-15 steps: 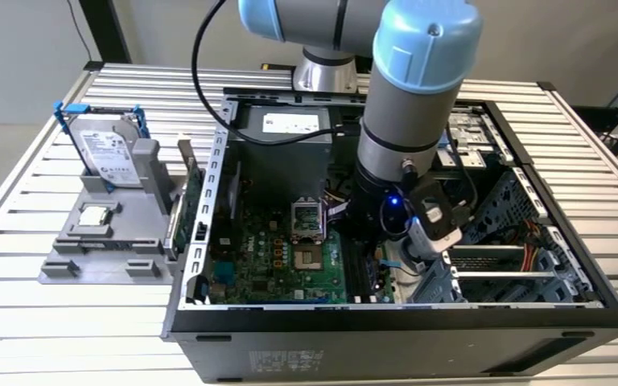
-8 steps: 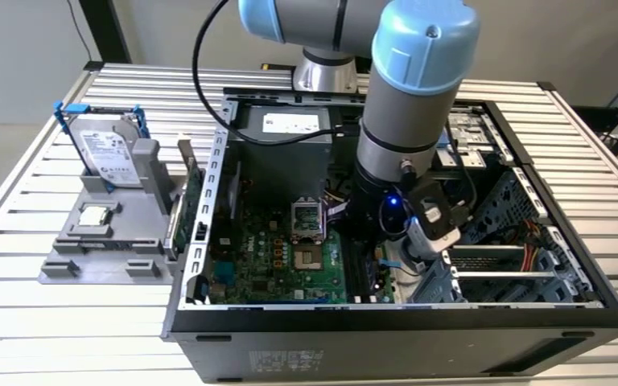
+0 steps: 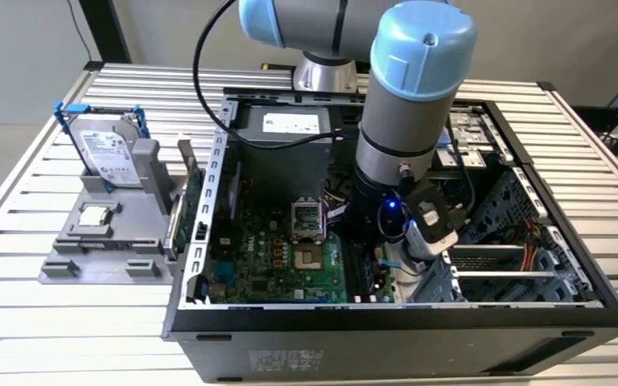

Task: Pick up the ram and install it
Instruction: 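Insert the ram into the slot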

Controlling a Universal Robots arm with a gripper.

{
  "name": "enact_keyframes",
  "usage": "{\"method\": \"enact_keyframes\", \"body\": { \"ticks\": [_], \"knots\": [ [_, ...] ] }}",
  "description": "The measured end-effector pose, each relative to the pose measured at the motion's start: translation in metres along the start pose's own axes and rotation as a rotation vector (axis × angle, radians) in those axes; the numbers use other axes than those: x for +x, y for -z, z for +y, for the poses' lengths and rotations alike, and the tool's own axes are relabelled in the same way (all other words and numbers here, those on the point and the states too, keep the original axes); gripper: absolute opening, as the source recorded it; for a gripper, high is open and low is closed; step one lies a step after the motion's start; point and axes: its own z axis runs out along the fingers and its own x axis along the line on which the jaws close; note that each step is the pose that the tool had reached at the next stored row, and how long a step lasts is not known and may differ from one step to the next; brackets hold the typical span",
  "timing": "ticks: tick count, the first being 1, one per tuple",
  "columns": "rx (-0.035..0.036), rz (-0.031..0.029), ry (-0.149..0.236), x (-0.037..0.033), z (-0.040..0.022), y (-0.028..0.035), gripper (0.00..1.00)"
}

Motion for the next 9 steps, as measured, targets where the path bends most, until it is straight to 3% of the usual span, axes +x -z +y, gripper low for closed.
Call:
{"method": "enact_keyframes", "body": {
  "ticks": [3, 4, 7, 9],
  "knots": [
    [-0.0013, -0.0003, 0.000, 0.0000, 0.0002, -0.0003, 0.00],
    [-0.0025, -0.0007, 0.000, -0.0001, 0.0004, -0.0009, 1.00],
    [-0.0003, 0.0005, 0.000, 0.0000, -0.0002, 0.0013, 1.00],
    [-0.0036, 0.0010, -0.003, -0.0004, -0.0004, 0.0073, 1.00]
  ]
}}
